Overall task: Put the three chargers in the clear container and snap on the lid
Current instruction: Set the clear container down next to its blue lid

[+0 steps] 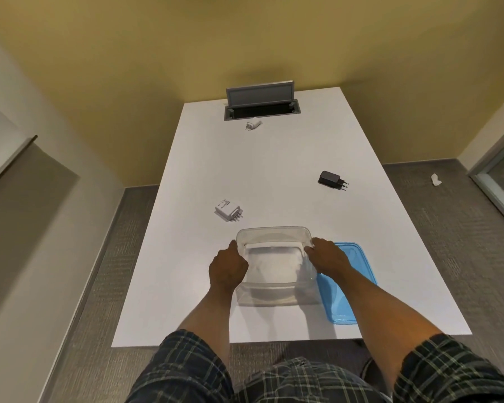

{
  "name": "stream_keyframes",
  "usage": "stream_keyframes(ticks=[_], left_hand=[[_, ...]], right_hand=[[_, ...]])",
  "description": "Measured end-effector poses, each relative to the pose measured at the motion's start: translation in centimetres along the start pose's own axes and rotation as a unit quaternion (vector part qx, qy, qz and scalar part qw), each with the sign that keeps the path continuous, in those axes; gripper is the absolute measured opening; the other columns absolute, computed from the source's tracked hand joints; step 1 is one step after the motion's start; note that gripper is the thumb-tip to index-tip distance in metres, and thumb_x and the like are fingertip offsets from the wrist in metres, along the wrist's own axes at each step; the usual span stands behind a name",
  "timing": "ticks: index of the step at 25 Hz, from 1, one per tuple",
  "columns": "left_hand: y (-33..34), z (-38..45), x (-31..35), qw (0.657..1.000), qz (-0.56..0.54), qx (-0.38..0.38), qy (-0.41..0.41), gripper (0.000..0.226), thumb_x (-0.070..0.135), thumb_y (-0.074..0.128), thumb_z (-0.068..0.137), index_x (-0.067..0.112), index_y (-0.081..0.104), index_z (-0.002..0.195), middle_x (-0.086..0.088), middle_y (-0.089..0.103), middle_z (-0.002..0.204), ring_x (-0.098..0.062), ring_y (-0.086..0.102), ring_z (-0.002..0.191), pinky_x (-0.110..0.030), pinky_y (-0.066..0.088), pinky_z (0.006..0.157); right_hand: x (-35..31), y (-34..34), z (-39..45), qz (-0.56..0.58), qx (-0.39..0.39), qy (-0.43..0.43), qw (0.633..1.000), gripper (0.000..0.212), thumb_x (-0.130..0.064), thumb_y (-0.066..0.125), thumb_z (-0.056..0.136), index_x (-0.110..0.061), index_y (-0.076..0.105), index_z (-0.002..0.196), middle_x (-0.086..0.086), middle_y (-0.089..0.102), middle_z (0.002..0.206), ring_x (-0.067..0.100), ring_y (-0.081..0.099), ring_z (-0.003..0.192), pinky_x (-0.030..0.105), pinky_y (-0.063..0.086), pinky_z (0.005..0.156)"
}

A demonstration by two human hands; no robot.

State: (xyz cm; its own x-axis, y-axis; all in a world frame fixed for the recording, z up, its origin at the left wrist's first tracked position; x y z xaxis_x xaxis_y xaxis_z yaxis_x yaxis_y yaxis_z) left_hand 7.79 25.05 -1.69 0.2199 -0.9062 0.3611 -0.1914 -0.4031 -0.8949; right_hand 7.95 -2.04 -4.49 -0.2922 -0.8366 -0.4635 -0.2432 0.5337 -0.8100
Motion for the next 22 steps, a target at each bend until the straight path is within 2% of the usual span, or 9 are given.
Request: stream_keyframes(ticks=[3,7,11,13,15,17,22], left_hand=[[0.3,-0.1,-0.5,1.000,-0.001,-0.009,-0.005,0.034,0.009,0.042,0.082,0.016,0.053,0.113,-0.014,0.067,0.097,-0.039,0.065,0.090,-0.032,0.044,0.070],[0.6,-0.1,-1.1,1.000,-0.003,-0.007,-0.009,0.033,0.007,0.042,0.082,0.015,0.056,0.112,-0.014,0.066,0.095,-0.038,0.065,0.090,-0.031,0.043,0.070],[0.8,-0.2,-1.4,1.000,0.001,-0.013,-0.001,0.031,0.009,0.041,0.083,0.014,0.055,0.111,-0.015,0.067,0.098,-0.039,0.066,0.093,-0.033,0.046,0.072],[1.1,-0.2,-1.5,1.000,0.005,-0.021,0.003,0.031,0.010,0.040,0.084,0.013,0.054,0.112,-0.015,0.068,0.100,-0.039,0.066,0.094,-0.035,0.051,0.075],[1.5,0.3,-1.9,0.999,0.014,-0.031,0.001,0.036,0.010,0.041,0.086,0.013,0.054,0.119,-0.016,0.068,0.105,-0.039,0.066,0.098,-0.036,0.050,0.078],[1.7,0.1,-1.8,0.999,0.024,-0.034,0.004,0.041,0.012,0.041,0.088,0.012,0.053,0.127,-0.017,0.068,0.108,-0.039,0.065,0.101,-0.035,0.047,0.077],[1.4,0.4,-1.7,0.999,0.035,-0.022,0.022,0.029,0.014,0.041,0.090,0.008,0.056,0.114,-0.016,0.069,0.103,-0.039,0.066,0.097,-0.036,0.051,0.078]], right_hand=[[-0.2,0.5,-0.1,-0.003,-0.018,0.000,1.000,0.023,-0.033,0.039,0.098,-0.015,0.053,0.092,0.010,0.068,0.104,0.029,0.066,0.090,0.035,0.045,0.075],[-0.1,1.2,-0.1,-0.011,-0.034,0.006,0.999,0.021,-0.031,0.039,0.097,-0.016,0.049,0.086,0.011,0.067,0.102,0.030,0.065,0.091,0.035,0.043,0.075],[0.0,1.7,-0.1,-0.012,-0.044,0.009,0.999,0.028,-0.032,0.037,0.098,-0.011,0.056,0.101,0.010,0.066,0.109,0.030,0.065,0.096,0.039,0.048,0.086],[0.0,2.0,-0.2,-0.019,-0.049,0.007,0.999,0.026,-0.032,0.037,0.098,-0.012,0.054,0.099,0.010,0.066,0.110,0.030,0.064,0.097,0.040,0.048,0.087],[-0.1,2.3,0.3,-0.028,-0.054,0.005,0.998,0.026,-0.032,0.036,0.100,-0.013,0.053,0.098,0.011,0.066,0.112,0.030,0.064,0.098,0.040,0.048,0.087],[0.1,2.5,0.0,-0.041,-0.052,0.004,0.998,0.031,-0.034,0.035,0.101,-0.010,0.055,0.106,0.012,0.066,0.115,0.031,0.064,0.100,0.041,0.049,0.088],[0.2,2.6,0.3,-0.078,-0.042,0.012,0.996,0.038,-0.039,0.031,0.101,-0.013,0.056,0.114,0.009,0.064,0.123,0.030,0.061,0.111,0.042,0.046,0.092]])
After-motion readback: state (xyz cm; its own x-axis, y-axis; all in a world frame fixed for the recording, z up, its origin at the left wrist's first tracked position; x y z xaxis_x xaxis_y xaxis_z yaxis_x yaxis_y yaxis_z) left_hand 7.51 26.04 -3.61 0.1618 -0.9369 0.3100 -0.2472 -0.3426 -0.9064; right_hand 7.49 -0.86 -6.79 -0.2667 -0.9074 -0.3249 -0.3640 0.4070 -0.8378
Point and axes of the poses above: each hand's wrist, its own z-axis towards the middle knuckle, its own y-axis out of the palm, x = y × z, the point moved 7 cm from there along z, towards the middle knuckle
